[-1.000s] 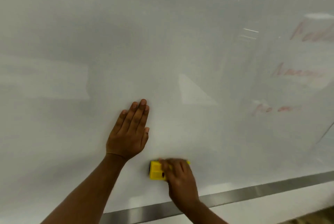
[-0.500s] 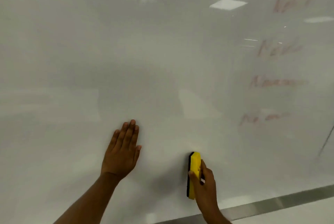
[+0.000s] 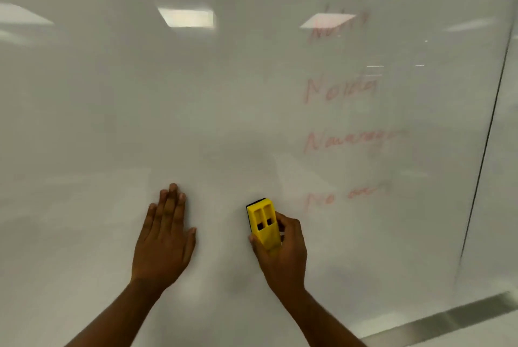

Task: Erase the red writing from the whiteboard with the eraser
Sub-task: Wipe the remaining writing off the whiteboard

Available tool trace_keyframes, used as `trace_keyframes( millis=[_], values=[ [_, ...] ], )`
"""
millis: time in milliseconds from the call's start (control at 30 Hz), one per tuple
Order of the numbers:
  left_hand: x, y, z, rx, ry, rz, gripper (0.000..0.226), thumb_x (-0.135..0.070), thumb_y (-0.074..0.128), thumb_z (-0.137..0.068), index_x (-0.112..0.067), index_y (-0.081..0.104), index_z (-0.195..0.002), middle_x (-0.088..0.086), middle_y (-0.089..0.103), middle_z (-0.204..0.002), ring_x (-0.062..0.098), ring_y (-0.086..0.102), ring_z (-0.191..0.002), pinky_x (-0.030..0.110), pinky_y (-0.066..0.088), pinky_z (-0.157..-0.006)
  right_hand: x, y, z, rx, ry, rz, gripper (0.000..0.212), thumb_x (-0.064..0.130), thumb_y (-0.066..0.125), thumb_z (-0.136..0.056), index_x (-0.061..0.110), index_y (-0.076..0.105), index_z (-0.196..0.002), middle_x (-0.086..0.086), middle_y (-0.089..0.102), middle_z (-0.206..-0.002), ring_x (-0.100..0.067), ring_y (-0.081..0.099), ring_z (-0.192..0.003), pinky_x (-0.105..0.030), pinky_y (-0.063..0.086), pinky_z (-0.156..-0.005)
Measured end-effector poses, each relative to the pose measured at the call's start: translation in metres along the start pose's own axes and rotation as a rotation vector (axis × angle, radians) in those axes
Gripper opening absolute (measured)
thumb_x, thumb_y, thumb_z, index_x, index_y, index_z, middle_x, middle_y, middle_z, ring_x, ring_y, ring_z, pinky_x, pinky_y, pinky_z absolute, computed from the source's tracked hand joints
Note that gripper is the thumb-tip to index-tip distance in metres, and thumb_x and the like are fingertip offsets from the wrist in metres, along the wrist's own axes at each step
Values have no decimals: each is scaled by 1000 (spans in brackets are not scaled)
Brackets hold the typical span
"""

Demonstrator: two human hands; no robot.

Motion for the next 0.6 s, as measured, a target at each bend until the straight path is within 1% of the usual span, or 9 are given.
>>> trace_keyframes(
  millis=[67, 133, 200, 267, 367, 500, 533, 600],
  values=[
    [-39, 4, -27, -16, 64, 12, 78, -37, 40, -101, 3, 17, -164, 18, 8, -176, 25, -3, -166, 38, 0, -135, -7, -13, -18, 2, -71, 20, 61, 57, 80, -74, 35, 54, -125, 16, 57, -112, -11, 61, -99, -34, 55, -79],
    [-81, 10, -56, -35, 101, 21, 76, -34, 41, -103, 0, 15, -166, 18, 8, -176, 25, -3, -166, 39, 1, -135, -19, -27, -33, 8, -134, 50, 63, 58, 81, -74, 29, 58, -125, 13, 58, -111, -12, 60, -98, -35, 55, -77],
    [-115, 15, -80, -57, 71, 41, 74, -32, 40, -104, 0, 16, -166, 19, 10, -176, 24, -5, -166, 39, 1, -135, -29, -39, -44, -3, -178, 105, 65, 58, 83, -75, 24, 61, -126, 11, 58, -110, -14, 60, -96, -33, 55, -75],
    [-140, 25, -93, -83, 12, 59, 73, -31, 39, -103, 1, 20, -165, 19, 12, -176, 23, -7, -166, 38, -1, -135, -45, -55, -52, -38, -204, 137, 66, 59, 83, -74, 24, 62, -126, 10, 59, -109, -15, 60, -96, -32, 55, -73],
    [-152, 46, -94, -162, -46, 25, 73, -32, 39, -102, 2, 22, -164, 17, 10, -176, 25, -4, -166, 39, 0, -135, -71, -81, -65, -111, -227, 150, 64, 58, 81, -75, 25, 62, -126, 10, 59, -109, -16, 61, -95, -34, 56, -73],
    [-147, 58, -92, -187, -22, -12, 80, -37, 39, -101, -2, 11, -168, 13, 1, -178, 29, 0, -166, 41, 1, -135, -90, -100, -94, -253, -215, 129, 62, 49, 83, -77, 19, 65, -128, 4, 58, -107, -21, 61, -94, -40, 55, -75],
    [-148, 57, -94, -185, -19, -16, 81, -37, 39, -101, -3, 9, -168, 13, 0, -178, 29, -1, -166, 41, 1, -135, -89, -99, -102, -263, -210, 119, 63, 46, 84, -77, 16, 65, -129, 2, 58, -107, -21, 60, -95, -38, 54, -76],
    [-150, 58, -92, -183, -16, -23, 82, -37, 39, -100, -2, 9, -168, 12, -2, -178, 28, -2, -166, 41, 1, -135, -86, -91, -110, -256, -235, 122, 64, 44, 85, -77, 15, 66, -131, 0, 57, -107, -20, 58, -95, -30, 51, -78]
  ],
)
Point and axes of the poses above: each hand's wrist, its own z-axis away from the middle knuckle, its own y-axis out of the palm, x = y × z, the point moved 1 cm from there along -z, towards the middle knuckle
